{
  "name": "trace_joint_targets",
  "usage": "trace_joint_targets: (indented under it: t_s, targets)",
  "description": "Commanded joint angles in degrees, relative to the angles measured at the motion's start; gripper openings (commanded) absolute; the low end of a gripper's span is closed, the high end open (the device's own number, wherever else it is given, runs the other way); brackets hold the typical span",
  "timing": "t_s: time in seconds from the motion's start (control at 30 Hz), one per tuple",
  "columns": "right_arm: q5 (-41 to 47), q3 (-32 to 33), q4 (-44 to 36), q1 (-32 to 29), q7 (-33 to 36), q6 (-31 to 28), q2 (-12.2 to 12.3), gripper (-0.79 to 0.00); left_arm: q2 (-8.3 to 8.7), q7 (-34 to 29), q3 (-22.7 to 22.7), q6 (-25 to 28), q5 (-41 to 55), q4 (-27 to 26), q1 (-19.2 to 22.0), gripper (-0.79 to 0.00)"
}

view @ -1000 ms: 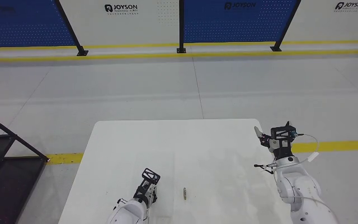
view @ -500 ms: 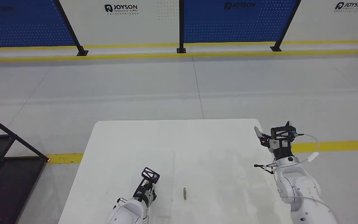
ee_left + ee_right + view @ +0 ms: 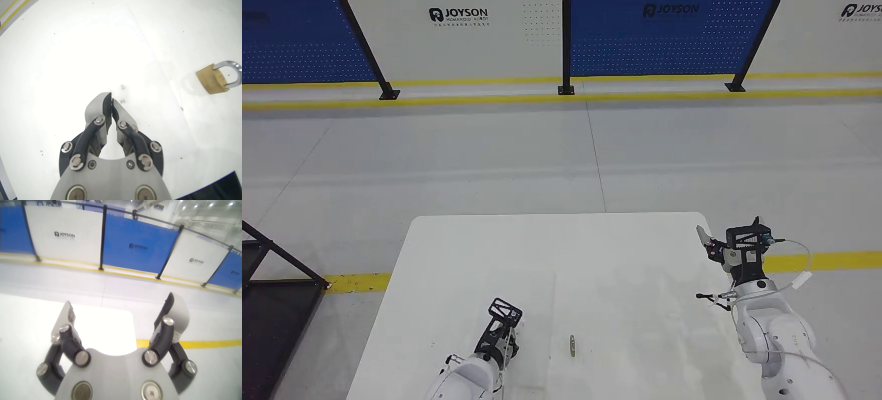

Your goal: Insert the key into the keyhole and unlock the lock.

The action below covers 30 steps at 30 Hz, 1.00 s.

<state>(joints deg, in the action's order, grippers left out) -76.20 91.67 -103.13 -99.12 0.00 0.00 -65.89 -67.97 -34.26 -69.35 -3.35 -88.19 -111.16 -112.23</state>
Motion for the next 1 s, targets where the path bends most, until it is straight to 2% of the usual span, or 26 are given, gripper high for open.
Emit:
trace_joint_targets:
  t_s: [0.0,0.13,0.27,0.43,0.57,0.67,0.77,0.97]
  targets:
    - [0.00,0.00,0.00,0.00,0.00,0.00,0.00,0.000,0.10,1.47,-0.68,0.24,0.88,-1.48,-0.97,-0.785]
    - [0.00,0.00,0.00,0.00,0.00,0.00,0.00,0.000,0.49,8.38,-2.84,2.75,3.76,-4.90,-4.14,-0.785]
    - [0.00,0.00,0.00,0.00,0.00,0.00,0.00,0.000,1.19,21.82,-6.50,9.31,7.99,-6.80,-8.81,-0.785]
    - [0.00,0.00,0.00,0.00,0.00,0.00,0.00,0.000,2.34,41.02,-13.58,23.15,14.16,-4.01,-13.37,-0.785]
    - [-1.97,-0.63,0.11,-0.96,0.76,-1.72,0.08,0.000,3.15,56.30,-17.32,34.59,13.77,-0.17,-14.04,-0.785]
    - [-3.55,-2.79,-1.76,-4.08,0.64,-4.82,0.05,0.000,3.51,65.65,-18.71,39.89,12.83,3.39,-13.34,-0.785]
    - [-8.46,-6.90,-4.51,-8.42,-0.59,-6.37,-0.06,0.000,3.78,70.43,-19.11,43.05,10.94,6.39,-11.97,-0.785]
    - [-17.77,-17.03,-6.59,-14.46,-1.91,-8.97,-0.35,0.000,3.78,70.43,-19.11,43.05,10.94,6.39,-11.97,-0.785]
